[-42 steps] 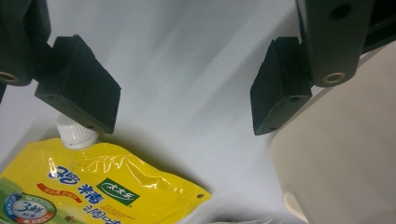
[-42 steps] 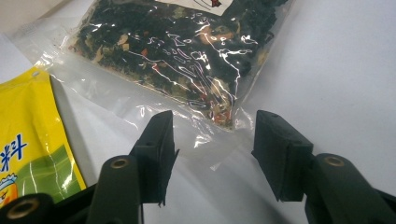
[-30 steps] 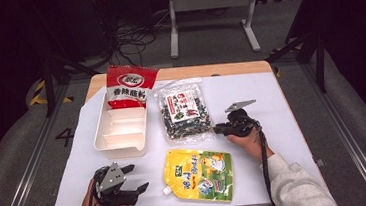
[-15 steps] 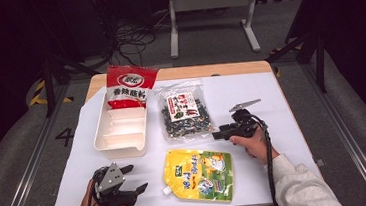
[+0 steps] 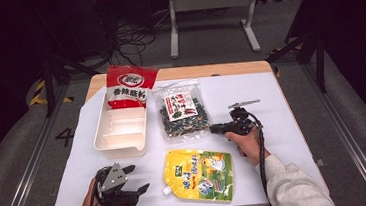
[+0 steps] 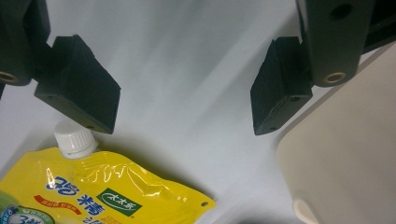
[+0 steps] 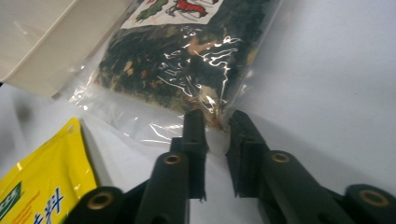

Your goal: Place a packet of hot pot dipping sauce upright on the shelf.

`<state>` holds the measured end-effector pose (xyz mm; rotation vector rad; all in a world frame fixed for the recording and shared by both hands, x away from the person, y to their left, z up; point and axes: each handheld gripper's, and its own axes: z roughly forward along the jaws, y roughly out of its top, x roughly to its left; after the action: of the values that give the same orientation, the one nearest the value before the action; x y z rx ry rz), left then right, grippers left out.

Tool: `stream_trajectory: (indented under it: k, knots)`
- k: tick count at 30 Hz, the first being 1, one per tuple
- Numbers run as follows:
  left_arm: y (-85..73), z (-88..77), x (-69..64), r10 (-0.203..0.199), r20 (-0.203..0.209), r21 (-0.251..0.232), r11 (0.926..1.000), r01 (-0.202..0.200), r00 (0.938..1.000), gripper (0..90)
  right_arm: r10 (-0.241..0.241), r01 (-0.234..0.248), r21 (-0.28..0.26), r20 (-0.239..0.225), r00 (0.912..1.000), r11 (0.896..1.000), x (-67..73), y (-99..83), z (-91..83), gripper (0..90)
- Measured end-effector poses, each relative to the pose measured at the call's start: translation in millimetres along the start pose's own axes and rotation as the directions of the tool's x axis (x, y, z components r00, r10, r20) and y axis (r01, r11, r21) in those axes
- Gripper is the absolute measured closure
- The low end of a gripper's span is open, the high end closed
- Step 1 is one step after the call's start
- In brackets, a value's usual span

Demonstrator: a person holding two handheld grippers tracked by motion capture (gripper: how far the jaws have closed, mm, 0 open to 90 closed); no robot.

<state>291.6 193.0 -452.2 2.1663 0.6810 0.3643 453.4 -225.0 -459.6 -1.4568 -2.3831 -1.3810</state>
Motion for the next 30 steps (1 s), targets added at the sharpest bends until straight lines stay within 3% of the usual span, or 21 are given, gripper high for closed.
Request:
stream_trajectory:
  k: [8,11,16,26,30]
  knots:
    - [0.6,-0.5,-0.3,0.009,-0.007,-0.001,1.0,-0.009,0.9999,24.7,0.02,-0.019,-0.02,0.051,0.9985,1.0,-2.9,-0.1,-6.4,84.4]
    - [1.1,-0.8,-0.6,0.003,-0.011,-0.004,1.0,-0.003,0.9999,24.6,-0.006,0.007,-0.019,0.089,0.996,1.0,-5.6,-1.9,-21.3,84.6]
    - [2.2,-0.1,-1.5,0.0,-0.007,-0.005,1.0,0.0,1.0,24.2,-0.022,0.025,-0.027,0.104,0.9943,0.999,-8.9,-5.4,-38.8,84.7]
    - [7.1,3.1,-3.6,0.006,-0.002,-0.009,0.9999,-0.006,1.0,24.2,-0.016,0.019,-0.02,0.137,0.9904,1.0,-20.4,-30.5,-83.0,84.0]
    - [14.9,4.2,-7.7,0.011,0.028,-0.028,0.9995,-0.01,0.9996,24.3,-0.017,0.02,-0.018,0.158,0.9872,1.0,-21.9,-42.4,-99.6,83.2]
